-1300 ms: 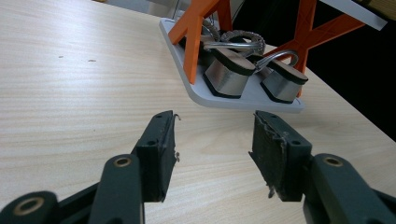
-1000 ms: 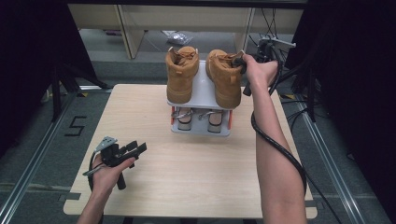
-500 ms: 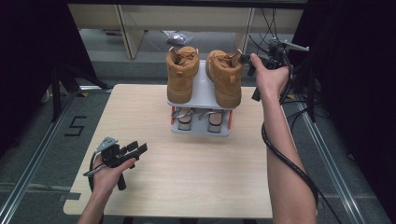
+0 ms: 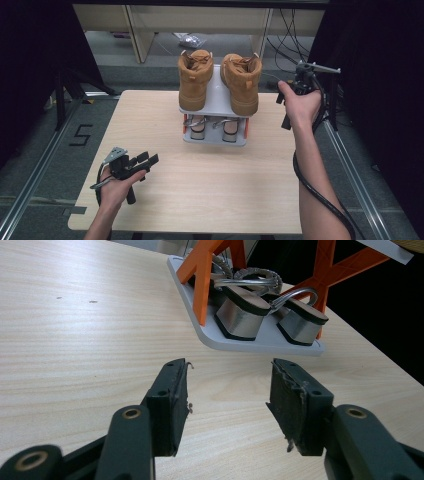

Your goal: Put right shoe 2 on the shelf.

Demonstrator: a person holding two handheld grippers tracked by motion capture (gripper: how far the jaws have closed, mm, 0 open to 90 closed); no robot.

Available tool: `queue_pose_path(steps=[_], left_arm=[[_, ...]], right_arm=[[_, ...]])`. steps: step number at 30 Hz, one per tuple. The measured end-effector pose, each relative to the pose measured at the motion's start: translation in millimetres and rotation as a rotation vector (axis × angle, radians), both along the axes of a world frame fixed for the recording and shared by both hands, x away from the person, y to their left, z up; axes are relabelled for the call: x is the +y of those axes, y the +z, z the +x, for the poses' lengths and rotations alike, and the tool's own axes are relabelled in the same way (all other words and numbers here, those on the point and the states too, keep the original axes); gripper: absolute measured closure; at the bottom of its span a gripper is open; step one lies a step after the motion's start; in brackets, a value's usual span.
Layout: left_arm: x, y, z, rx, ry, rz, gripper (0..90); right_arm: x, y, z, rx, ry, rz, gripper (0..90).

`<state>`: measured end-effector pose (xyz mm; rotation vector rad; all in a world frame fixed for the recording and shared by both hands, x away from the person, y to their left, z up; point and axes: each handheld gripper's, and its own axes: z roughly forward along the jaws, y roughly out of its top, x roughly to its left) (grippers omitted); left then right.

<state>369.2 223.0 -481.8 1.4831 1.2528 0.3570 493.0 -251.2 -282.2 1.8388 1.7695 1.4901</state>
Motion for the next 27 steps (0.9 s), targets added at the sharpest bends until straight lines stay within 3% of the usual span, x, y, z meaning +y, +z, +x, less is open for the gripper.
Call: queue_pose_path(steps=[5,6,9,10,13,15,16,17,19,21,22,23,24,25,26,27], left_arm=[[-0.9,-0.5,-0.1,0.003,0.002,0.002,48.7],[-1.0,-0.6,-0.2,0.003,0.000,0.002,48.7],[-1.0,-0.7,-0.1,0.003,0.001,0.003,48.7],[-0.9,-0.7,-0.1,0.004,0.002,0.005,48.7],[-0.5,-1.1,-0.2,0.006,0.002,0.005,48.7],[0.2,-1.2,-0.1,0.004,0.003,0.004,48.8],[0.6,-1.3,0.1,0.004,0.004,0.004,48.7],[0.7,-1.4,0.3,0.005,0.007,0.003,48.8],[0.6,-2.1,0.8,0.006,0.005,0.002,48.8],[-0.2,-2.6,0.7,0.009,0.002,0.007,48.8],[-0.7,-2.5,0.5,0.012,0.003,0.007,48.8],[-0.9,-2.6,0.7,0.008,-0.001,0.008,48.8],[-1.0,-2.6,0.8,0.007,-0.002,0.007,48.8],[-1.3,-2.5,0.8,0.007,-0.001,0.006,48.8],[-1.5,-2.4,0.7,0.008,-0.001,0.006,48.8],[-1.5,-2.5,0.6,0.008,-0.001,0.006,48.8]], right_arm=[[4.0,-22.8,-9.1,0.033,0.072,-0.032,90.0],[7.3,-25.6,-11.3,0.059,0.074,-0.013,90.0],[12.1,-34.9,-13.2,0.059,0.112,-0.039,90.0],[15.5,-36.1,-14.3,0.078,0.112,-0.019,90.0],[20.6,-41.6,-10.9,0.077,0.128,-0.039,90.0],[23.9,-43.4,-9.0,0.074,0.129,-0.056,90.0],[26.8,-42.0,-10.1,0.091,0.115,-0.041,90.0],[25.9,-42.6,-9.4,0.071,0.120,-0.069,90.0],[26.4,-43.0,-9.9,0.082,0.113,-0.043,90.0],[24.9,-43.3,-9.0,0.072,0.117,-0.054,90.0],[26.9,-42.2,-10.0,0.091,0.110,-0.030,90.0],[27.8,-41.7,-10.1,0.097,0.105,-0.035,90.0],[26.8,-42.4,-8.5,0.077,0.121,-0.057,90.0],[28.9,-42.0,-8.5,0.089,0.115,-0.028,90.0],[29.5,-43.6,-6.4,0.074,0.116,-0.053,90.0],[31.9,-43.5,-6.1,0.084,0.116,-0.030,90.0]])
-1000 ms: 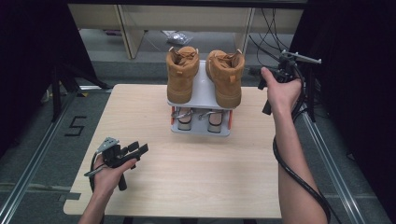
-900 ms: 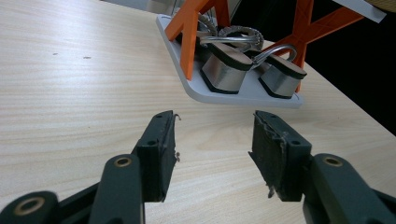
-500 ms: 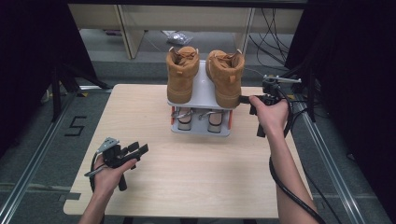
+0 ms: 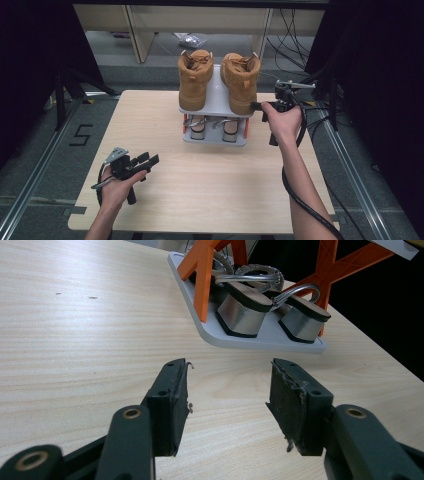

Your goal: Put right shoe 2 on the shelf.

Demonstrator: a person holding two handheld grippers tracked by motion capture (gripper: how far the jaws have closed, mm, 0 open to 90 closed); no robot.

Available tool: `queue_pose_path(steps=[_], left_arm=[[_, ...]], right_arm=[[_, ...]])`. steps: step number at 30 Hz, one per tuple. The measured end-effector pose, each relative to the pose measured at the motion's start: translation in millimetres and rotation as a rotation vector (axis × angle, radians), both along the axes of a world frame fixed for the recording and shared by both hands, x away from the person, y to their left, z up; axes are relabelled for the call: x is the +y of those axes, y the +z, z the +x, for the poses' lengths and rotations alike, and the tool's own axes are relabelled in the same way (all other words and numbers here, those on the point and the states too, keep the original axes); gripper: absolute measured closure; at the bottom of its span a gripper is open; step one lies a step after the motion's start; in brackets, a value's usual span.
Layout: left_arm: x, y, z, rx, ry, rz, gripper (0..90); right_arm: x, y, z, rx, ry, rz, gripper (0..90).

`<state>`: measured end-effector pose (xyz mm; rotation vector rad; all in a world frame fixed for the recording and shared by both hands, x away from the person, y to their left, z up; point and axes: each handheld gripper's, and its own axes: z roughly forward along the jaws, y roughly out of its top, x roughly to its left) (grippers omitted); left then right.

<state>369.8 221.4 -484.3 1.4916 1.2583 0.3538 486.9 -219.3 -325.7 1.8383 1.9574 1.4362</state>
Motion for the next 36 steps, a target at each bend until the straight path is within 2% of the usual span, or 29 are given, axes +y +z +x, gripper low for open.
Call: queue_pose_path(steps=[1,2,3,4,5,6,7,8,11,12,13,14,16,17,18,21,22,23,24,26,27,29,32,33,35,36], left_arm=[[0.1,0.0,0.0,0.000,0.000,0.000,48.8],[0.3,0.0,0.0,-0.001,0.000,0.000,48.8],[0.7,-0.1,0.1,-0.001,0.000,0.001,48.8],[1.0,-0.2,0.2,0.000,0.002,0.003,48.8],[1.0,-0.5,0.4,0.002,0.003,0.004,48.8],[0.8,-1.1,0.7,0.004,0.001,-0.001,48.8],[0.6,-1.5,0.7,0.003,-0.001,-0.001,48.8],[0.2,-1.7,0.5,0.002,-0.002,-0.001,48.8],[0.1,-1.5,0.7,-0.001,-0.004,-0.005,48.8],[0.2,-1.5,0.8,-0.002,-0.006,-0.005,48.8],[0.1,-1.5,0.8,-0.002,-0.005,-0.005,48.8],[0.0,-1.7,0.8,-0.001,-0.004,-0.004,48.8],[0.5,-1.6,0.5,0.001,-0.002,-0.002,48.8],[0.9,-1.2,0.3,0.003,0.001,0.000,48.8],[1.6,-0.5,-0.1,0.007,0.009,0.005,48.8],[3.6,-0.5,0.6,-0.003,0.011,-0.003,48.8],[4.1,-0.5,0.5,-0.002,0.014,-0.002,48.8],[4.0,-0.9,0.7,-0.002,0.016,-0.002,48.8],[4.1,-1.6,1.2,-0.006,0.010,-0.007,48.8],[3.6,-1.4,0.6,-0.002,0.012,0.000,48.7],[3.2,-1.4,0.6,-0.004,0.011,-0.002,48.7],[2.9,-0.7,0.2,-0.004,0.013,0.000,48.7],[3.3,-0.7,0.1,-0.003,0.016,0.000,48.7],[3.7,-0.9,0.3,-0.004,0.016,0.001,48.6],[4.0,-1.4,0.7,-0.005,0.017,-0.002,48.6],[4.4,-1.8,0.9,-0.007,0.013,-0.006,48.6]], right_arm=[[0.5,-0.8,2.1,-0.009,0.006,-0.021,90.0],[2.5,-0.4,2.9,0.006,0.003,0.002,90.0],[3.3,-0.3,4.0,0.004,0.005,-0.009,90.0],[5.6,0.3,4.3,0.022,-0.003,0.005,90.0],[4.5,-1.2,6.5,-0.013,0.011,-0.028,90.0],[6.7,-0.5,6.5,0.011,0.007,-0.007,90.0],[7.0,-0.4,7.2,0.005,0.008,-0.020,90.0],[8.4,-0.2,7.5,0.015,0.007,-0.005,90.0],[9.6,0.2,7.7,0.021,0.008,-0.002,90.0],[8.5,-1.2,8.5,-0.002,0.014,-0.031,90.0],[8.1,-1.8,8.3,-0.007,0.019,-0.019,90.0],[10.0,-0.6,6.6,0.028,0.000,0.012,90.0],[7.4,-3.3,6.9,-0.014,0.013,-0.009,89.1],[9.2,-1.9,3.9,0.014,-0.009,0.027,88.5],[5.3,-4.5,4.6,-0.043,0.013,-0.017,88.1],[-0.5,-5.2,-1.8,-0.062,-0.018,-0.005,82.2],[-3.7,-5.9,-2.7,-0.080,-0.020,-0.025,82.1],[-6.7,-6.7,-5.2,-0.072,-0.036,-0.023,81.2],[-12.2,-9.4,-4.8,-0.096,-0.026,-0.048,80.3],[-15.5,-9.6,-8.4,-0.084,-0.042,-0.054,77.4],[-18.5,-11.7,-9.3,-0.091,-0.045,-0.066,77.0],[-21.9,-13.7,-11.8,-0.077,-0.054,-0.058,75.4],[-29.8,-18.4,-15.5,-0.104,-0.054,-0.102,72.5],[-31.8,-19.9,-17.4,-0.097,-0.052,-0.090,71.2],[-36.8,-25.1,-20.7,-0.107,-0.059,-0.116,69.0],[-37.4,-26.7,-23.0,-0.100,-0.068,-0.105,67.9]])
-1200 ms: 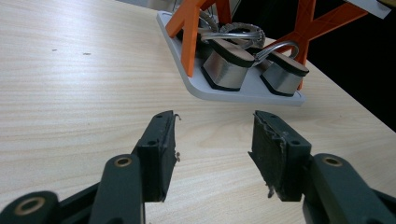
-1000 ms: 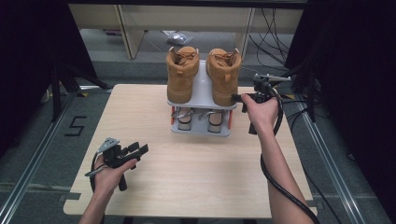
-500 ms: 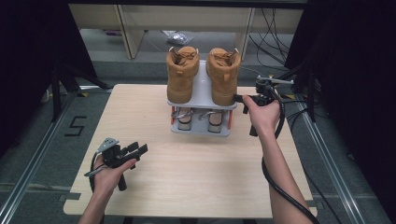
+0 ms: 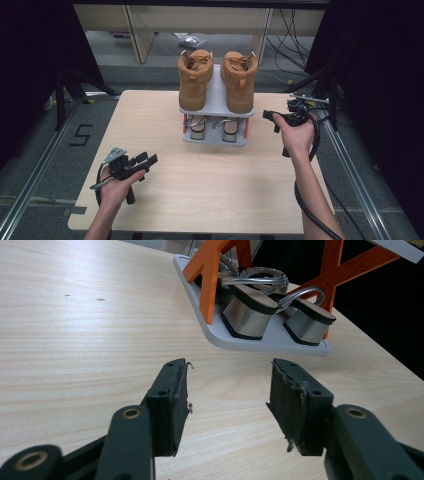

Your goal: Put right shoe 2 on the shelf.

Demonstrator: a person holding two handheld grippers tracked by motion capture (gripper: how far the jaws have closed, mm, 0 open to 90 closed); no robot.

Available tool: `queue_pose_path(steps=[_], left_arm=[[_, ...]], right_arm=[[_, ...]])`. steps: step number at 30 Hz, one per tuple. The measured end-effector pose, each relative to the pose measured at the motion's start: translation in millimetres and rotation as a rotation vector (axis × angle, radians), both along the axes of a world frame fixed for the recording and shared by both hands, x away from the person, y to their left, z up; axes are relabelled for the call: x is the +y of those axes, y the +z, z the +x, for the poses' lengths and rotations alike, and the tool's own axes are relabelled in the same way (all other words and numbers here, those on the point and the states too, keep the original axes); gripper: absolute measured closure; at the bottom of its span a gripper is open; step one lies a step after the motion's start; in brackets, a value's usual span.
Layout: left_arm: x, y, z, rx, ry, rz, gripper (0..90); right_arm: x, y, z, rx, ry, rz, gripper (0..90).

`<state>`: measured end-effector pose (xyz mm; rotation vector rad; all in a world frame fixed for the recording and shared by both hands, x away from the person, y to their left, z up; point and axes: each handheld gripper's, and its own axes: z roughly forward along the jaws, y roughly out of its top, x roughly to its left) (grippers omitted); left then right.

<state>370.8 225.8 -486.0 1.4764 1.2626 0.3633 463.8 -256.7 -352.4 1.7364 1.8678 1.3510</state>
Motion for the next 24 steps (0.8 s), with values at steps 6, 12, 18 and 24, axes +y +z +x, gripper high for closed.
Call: queue_pose_path(steps=[6,12,18,24], left_arm=[[1.5,0.9,-0.6,-0.001,0.007,0.008,48.4],[1.5,0.8,-0.9,-0.003,0.014,0.008,48.3],[0.9,0.2,-1.0,-0.001,0.010,0.010,48.3],[0.8,0.8,-0.8,-0.003,0.008,0.013,48.4]], right_arm=[[-18.0,-24.9,-17.6,0.000,-0.014,-0.021,64.2],[-27.8,-49.8,-33.1,0.048,-0.034,-0.001,61.5],[-34.0,-62.8,-43.6,0.044,-0.028,0.001,59.8],[-35.5,-74.3,-53.8,0.053,-0.030,0.012,58.2]])
